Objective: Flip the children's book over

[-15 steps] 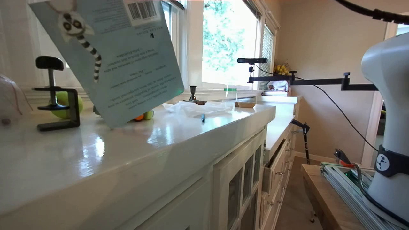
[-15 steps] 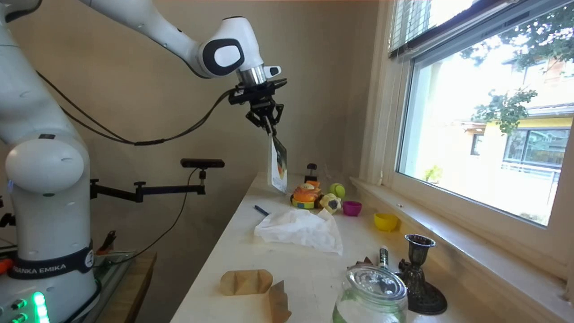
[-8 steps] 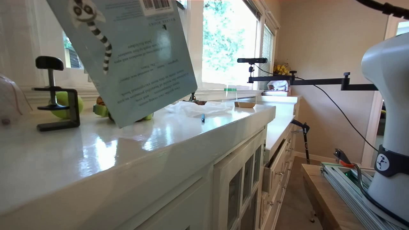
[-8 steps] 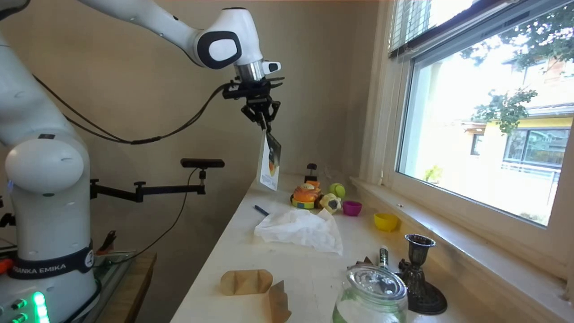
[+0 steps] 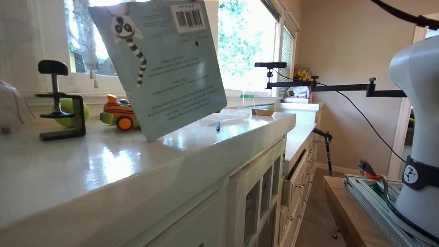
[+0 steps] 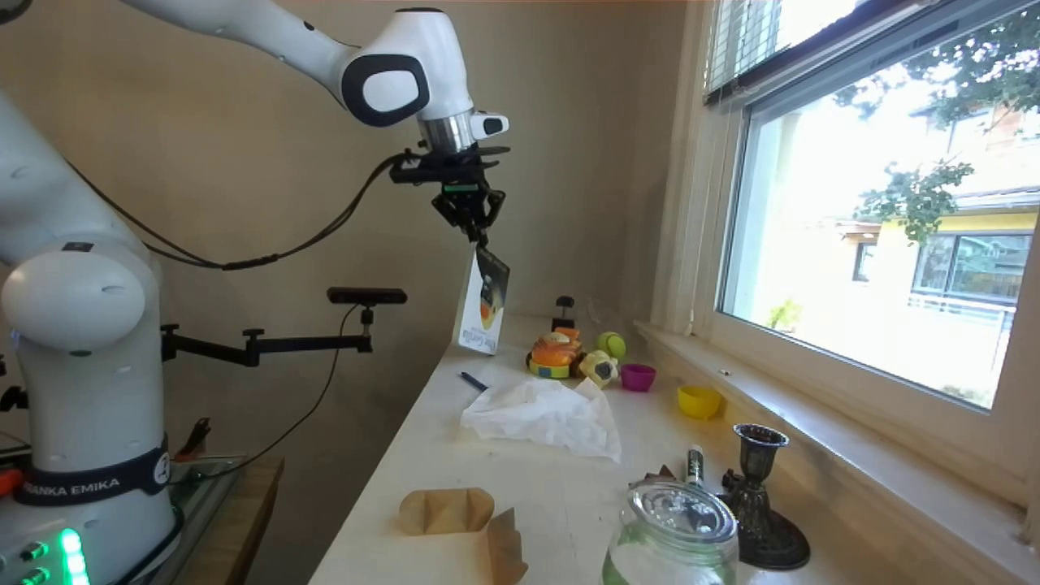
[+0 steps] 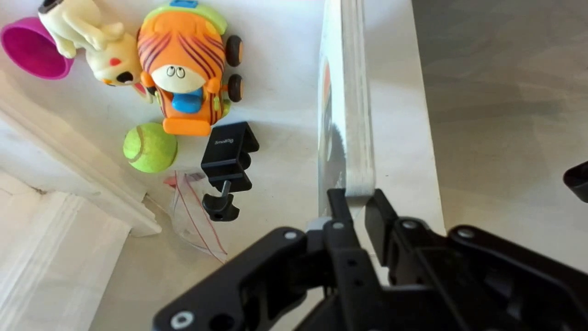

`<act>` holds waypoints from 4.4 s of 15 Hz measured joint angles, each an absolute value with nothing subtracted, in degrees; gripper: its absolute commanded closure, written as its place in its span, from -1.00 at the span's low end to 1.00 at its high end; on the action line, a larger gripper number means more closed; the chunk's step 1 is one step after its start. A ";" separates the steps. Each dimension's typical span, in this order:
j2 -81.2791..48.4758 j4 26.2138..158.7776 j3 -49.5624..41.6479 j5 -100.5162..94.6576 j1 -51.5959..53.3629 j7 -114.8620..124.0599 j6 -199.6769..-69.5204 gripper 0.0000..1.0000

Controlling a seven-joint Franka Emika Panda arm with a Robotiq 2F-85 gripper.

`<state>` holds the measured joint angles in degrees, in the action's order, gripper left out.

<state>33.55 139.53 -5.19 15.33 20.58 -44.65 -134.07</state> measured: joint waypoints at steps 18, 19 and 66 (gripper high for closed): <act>35.05 145.52 -5.48 15.13 11.85 -34.71 -137.64 0.91; 35.04 145.63 -5.56 15.13 11.67 -34.01 -137.89 0.91; 40.75 150.63 -5.74 11.55 10.75 -23.81 -139.99 0.92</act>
<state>40.75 150.63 -5.74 11.55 10.75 -23.81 -139.99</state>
